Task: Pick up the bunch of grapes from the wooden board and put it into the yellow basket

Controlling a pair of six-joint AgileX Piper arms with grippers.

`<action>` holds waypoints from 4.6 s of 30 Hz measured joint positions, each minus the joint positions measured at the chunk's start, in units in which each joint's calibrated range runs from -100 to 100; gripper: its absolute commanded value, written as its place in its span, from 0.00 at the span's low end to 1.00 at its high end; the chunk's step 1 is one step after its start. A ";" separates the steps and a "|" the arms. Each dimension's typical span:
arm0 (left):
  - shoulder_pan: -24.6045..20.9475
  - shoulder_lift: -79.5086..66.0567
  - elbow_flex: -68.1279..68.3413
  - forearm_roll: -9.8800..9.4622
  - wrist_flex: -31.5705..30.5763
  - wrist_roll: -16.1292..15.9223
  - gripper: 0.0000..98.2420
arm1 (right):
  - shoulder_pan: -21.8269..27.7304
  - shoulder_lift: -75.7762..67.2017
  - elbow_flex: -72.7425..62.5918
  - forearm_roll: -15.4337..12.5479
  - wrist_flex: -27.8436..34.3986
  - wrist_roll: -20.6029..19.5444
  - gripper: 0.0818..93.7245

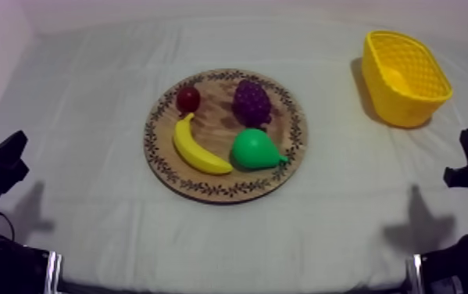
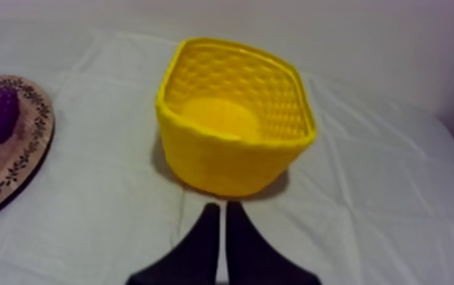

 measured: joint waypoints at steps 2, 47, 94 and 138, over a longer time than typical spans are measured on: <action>0.00 0.00 0.00 0.00 0.00 0.00 0.00 | -0.84 2.14 -2.74 0.58 0.00 -0.37 0.00; 0.00 0.00 0.00 0.00 0.00 0.00 0.00 | -29.20 53.98 -63.79 13.59 27.63 -12.08 0.01; 0.00 0.00 0.00 0.00 0.00 0.00 0.00 | -34.48 110.48 -110.42 15.17 53.45 -28.58 0.01; 0.00 0.00 0.00 0.00 0.00 0.00 0.00 | -32.41 122.29 -110.68 7.63 52.09 -27.65 0.75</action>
